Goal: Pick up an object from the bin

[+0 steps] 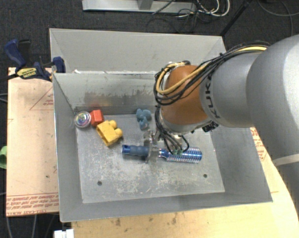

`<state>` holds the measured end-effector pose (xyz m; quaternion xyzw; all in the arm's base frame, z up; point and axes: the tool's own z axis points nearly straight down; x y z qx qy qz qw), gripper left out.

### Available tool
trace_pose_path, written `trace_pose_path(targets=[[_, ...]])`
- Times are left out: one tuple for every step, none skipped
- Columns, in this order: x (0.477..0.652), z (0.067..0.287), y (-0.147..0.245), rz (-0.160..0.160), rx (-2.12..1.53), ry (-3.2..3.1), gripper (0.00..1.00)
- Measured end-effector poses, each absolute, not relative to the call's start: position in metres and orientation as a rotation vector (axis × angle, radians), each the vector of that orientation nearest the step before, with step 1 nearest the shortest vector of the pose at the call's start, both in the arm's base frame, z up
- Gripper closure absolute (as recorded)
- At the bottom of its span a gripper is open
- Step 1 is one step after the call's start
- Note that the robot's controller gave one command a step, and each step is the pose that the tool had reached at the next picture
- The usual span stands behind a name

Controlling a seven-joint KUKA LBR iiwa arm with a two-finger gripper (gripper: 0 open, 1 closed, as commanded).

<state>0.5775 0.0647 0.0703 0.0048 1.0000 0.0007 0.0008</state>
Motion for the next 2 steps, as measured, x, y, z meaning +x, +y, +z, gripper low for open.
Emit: trace_pose_path(targets=[[0.605,0.190,0.061,0.004,0.125,3.127,1.00],[0.602,0.293,0.069,0.005,0.150,3.125,1.00]])
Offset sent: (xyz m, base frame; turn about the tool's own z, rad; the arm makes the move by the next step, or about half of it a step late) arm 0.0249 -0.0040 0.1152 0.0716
